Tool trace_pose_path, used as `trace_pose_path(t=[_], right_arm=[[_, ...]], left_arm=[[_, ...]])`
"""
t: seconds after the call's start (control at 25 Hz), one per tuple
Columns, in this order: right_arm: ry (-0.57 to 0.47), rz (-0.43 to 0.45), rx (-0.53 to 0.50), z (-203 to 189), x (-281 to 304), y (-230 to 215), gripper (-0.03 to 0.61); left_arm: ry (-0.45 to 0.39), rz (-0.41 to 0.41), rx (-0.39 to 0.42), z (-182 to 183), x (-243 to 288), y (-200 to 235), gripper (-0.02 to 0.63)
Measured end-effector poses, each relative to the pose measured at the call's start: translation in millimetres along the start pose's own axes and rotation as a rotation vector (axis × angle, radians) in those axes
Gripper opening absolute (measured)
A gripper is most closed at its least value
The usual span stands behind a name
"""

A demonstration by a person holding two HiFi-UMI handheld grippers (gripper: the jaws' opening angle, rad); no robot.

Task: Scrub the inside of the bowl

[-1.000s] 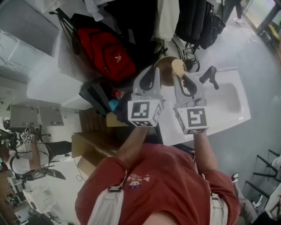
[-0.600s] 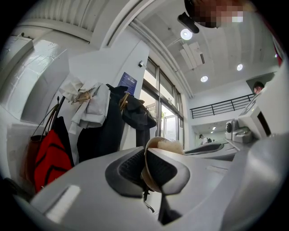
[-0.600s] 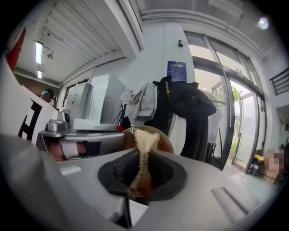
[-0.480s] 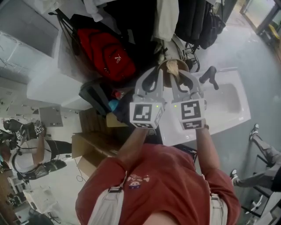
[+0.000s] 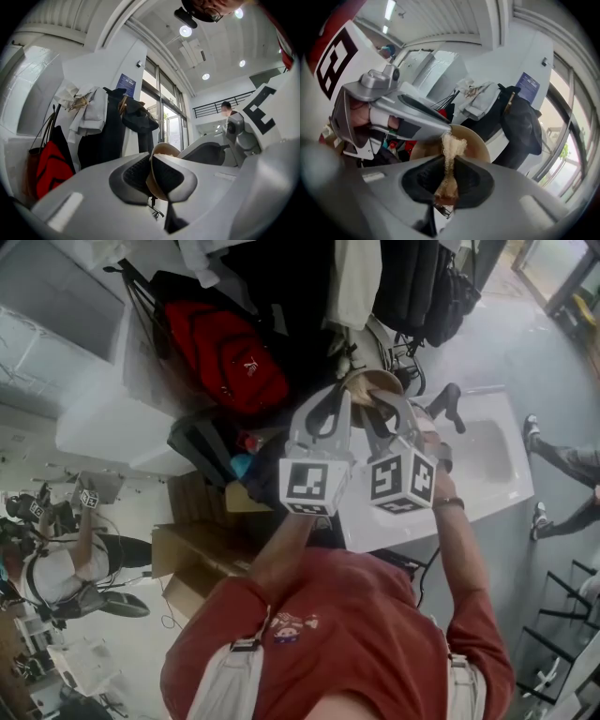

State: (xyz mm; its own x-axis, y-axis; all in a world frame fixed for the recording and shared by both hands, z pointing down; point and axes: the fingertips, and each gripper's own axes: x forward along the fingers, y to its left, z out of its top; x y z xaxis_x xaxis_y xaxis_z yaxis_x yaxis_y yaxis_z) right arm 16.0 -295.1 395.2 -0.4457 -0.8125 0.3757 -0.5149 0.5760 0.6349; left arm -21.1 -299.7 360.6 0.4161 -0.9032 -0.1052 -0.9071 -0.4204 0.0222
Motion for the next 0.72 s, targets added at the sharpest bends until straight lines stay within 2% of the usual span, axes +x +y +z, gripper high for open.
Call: trace_pose_path(t=[0.52,0.72], right_arm=[[0.095,0.038,-0.637,-9.4,-4.7,17.8,0.049],[0.114,0.080,-0.823,-15.5,-8.0,32.5,0.049]], left_arm=[[0.025,-0.035,0.017,-0.2,-1.5,-8.4,0.028],[0.044,-0.047,0.018,-3.8,-4.5,-12.4,0.028]])
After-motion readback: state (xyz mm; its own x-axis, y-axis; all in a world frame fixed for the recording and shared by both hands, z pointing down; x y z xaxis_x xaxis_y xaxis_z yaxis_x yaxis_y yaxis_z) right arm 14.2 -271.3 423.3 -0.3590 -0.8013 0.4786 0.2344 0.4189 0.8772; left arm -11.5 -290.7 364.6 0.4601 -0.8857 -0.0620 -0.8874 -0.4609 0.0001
